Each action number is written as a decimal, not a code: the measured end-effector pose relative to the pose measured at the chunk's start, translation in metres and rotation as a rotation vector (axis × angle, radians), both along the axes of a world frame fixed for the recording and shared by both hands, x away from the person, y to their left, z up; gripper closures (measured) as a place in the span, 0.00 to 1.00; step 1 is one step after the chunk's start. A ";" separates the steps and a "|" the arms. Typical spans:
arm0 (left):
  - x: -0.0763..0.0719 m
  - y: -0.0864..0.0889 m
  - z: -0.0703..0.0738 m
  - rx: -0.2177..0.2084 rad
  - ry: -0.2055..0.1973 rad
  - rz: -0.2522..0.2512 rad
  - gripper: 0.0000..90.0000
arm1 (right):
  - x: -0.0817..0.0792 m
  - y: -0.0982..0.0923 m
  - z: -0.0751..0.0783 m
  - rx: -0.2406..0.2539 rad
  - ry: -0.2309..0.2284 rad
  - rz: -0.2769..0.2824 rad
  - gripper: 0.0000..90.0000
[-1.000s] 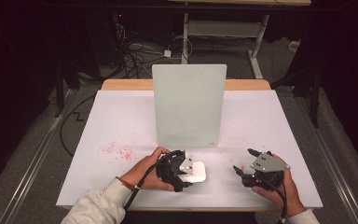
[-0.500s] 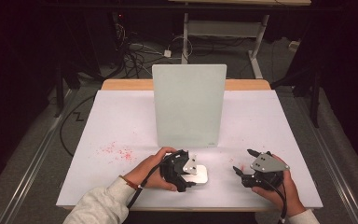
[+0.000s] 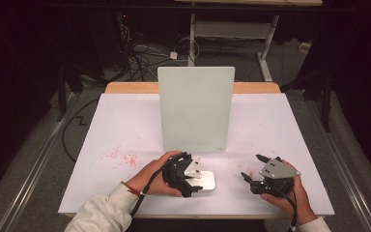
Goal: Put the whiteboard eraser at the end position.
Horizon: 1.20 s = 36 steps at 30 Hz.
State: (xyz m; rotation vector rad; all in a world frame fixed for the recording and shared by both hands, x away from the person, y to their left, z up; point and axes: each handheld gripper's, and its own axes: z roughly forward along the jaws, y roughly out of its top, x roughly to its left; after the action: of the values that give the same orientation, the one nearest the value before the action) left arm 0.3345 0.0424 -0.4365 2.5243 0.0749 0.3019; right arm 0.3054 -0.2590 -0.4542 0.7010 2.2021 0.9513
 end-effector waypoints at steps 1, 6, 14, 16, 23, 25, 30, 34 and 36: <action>0.000 0.000 0.001 -0.006 -0.004 0.006 0.26 | 0.000 0.000 0.000 -0.001 0.000 0.001 0.27; 0.001 0.003 0.003 -0.044 -0.045 0.043 0.26 | 0.000 0.001 0.000 0.002 0.001 0.003 0.27; 0.001 0.010 0.010 -0.132 -0.145 0.123 0.24 | -0.001 0.001 0.000 0.002 -0.001 0.008 0.27; 0.001 0.013 0.013 -0.160 -0.165 0.143 0.24 | -0.001 0.002 0.000 0.003 -0.001 0.008 0.27; 0.000 0.021 0.020 -0.215 -0.233 0.198 0.24 | -0.002 0.002 0.001 0.001 -0.005 0.014 0.27; 0.000 0.023 0.021 -0.217 -0.243 0.209 0.24 | -0.002 0.002 0.001 0.006 -0.006 0.009 0.27; 0.000 0.030 0.023 -0.225 -0.260 0.236 0.24 | -0.003 0.002 0.002 0.011 -0.012 0.010 0.27; 0.002 0.036 0.025 -0.240 -0.282 0.266 0.24 | -0.003 0.002 0.003 0.012 -0.017 0.007 0.27; 0.002 0.039 0.025 -0.247 -0.289 0.281 0.23 | -0.003 0.002 0.003 0.016 -0.018 0.008 0.27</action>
State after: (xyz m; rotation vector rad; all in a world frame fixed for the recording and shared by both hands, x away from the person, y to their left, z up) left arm 0.3367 0.0809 -0.4111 2.1999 0.3333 0.7202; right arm 0.3020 -0.2569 -0.4509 0.6886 2.1853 0.9766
